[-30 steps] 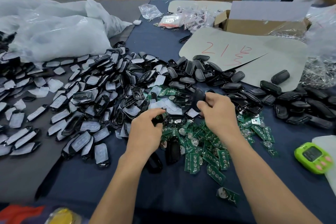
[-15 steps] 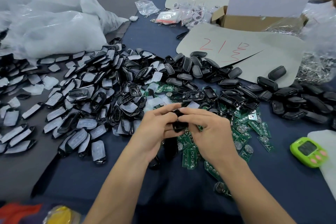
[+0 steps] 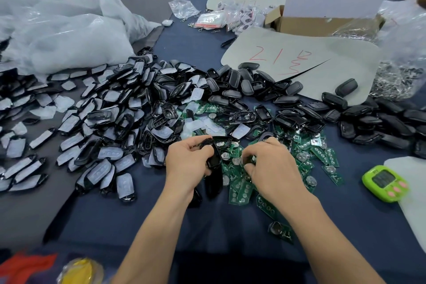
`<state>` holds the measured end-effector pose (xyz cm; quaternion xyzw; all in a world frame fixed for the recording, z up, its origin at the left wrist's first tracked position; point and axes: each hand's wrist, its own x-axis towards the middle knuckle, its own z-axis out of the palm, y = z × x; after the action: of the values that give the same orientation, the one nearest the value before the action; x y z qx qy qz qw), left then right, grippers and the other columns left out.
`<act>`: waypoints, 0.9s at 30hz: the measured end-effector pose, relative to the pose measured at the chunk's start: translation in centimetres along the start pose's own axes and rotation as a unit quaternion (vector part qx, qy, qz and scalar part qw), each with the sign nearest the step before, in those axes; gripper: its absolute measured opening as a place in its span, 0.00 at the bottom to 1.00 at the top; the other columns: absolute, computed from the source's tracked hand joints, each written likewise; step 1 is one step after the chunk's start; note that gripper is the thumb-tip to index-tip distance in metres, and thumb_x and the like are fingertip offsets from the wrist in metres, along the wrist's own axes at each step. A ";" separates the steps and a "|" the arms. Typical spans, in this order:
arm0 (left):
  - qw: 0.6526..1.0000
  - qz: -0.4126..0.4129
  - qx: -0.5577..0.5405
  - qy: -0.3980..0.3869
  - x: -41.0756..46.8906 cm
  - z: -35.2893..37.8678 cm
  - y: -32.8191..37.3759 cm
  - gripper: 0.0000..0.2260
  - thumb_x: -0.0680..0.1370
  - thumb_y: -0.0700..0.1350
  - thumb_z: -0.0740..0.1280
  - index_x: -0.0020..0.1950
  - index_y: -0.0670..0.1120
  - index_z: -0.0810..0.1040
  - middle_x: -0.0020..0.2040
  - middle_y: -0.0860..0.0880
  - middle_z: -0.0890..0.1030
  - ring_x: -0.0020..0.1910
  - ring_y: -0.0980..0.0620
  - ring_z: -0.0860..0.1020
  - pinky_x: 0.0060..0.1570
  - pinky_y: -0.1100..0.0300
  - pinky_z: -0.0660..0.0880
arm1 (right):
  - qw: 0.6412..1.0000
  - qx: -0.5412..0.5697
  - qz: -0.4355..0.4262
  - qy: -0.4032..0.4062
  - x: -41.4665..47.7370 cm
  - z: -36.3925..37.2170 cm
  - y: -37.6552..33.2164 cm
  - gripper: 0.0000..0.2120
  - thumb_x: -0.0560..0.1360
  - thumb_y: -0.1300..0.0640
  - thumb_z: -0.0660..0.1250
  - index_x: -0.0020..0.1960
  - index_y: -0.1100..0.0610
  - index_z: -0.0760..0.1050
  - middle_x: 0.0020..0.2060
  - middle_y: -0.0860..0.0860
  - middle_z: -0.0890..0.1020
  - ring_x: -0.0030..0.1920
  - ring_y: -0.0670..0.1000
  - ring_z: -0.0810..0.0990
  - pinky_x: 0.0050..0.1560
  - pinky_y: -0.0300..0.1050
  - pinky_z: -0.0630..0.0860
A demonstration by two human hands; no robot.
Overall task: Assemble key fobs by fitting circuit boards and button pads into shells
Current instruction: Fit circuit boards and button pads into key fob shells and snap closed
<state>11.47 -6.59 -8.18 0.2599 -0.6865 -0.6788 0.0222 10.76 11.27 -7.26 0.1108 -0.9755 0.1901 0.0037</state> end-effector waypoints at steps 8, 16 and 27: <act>1.000 0.007 -0.006 -0.016 -0.5 0.3 -0.1 0.11 0.77 0.35 0.72 0.55 0.49 0.86 0.31 0.52 0.83 0.21 0.54 0.72 0.24 0.66 0.69 | 0.817 0.530 0.211 0.084 -0.1 0.2 -1.2 0.12 0.76 0.58 0.73 0.41 0.42 0.87 0.43 0.55 0.87 0.40 0.46 0.82 0.43 0.49 0.79; 0.998 0.023 0.000 -0.054 -0.8 0.7 0.4 0.10 0.77 0.36 0.72 0.50 0.50 0.88 0.36 0.49 0.87 0.19 0.51 0.72 0.23 0.65 0.70 | 0.675 0.701 0.219 0.070 0.0 -1.0 -3.3 0.08 0.79 0.63 0.70 0.45 0.57 0.87 0.31 0.49 0.76 0.28 0.43 0.69 0.32 0.36 0.69; 0.992 -0.015 -0.069 -0.102 -1.1 0.1 1.1 0.09 0.81 0.35 0.68 0.55 0.47 0.85 0.38 0.50 0.87 0.24 0.48 0.80 0.23 0.64 0.72 | 0.688 0.695 0.209 0.031 -0.1 -1.1 -3.5 0.16 0.78 0.65 0.65 0.33 0.56 0.77 0.31 0.59 0.81 0.25 0.51 0.71 0.25 0.41 0.67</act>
<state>11.99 -6.12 -6.76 0.1976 -0.6323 -0.7480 -0.0405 11.57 8.48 -4.95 -0.1313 -0.5617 0.8125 -0.0843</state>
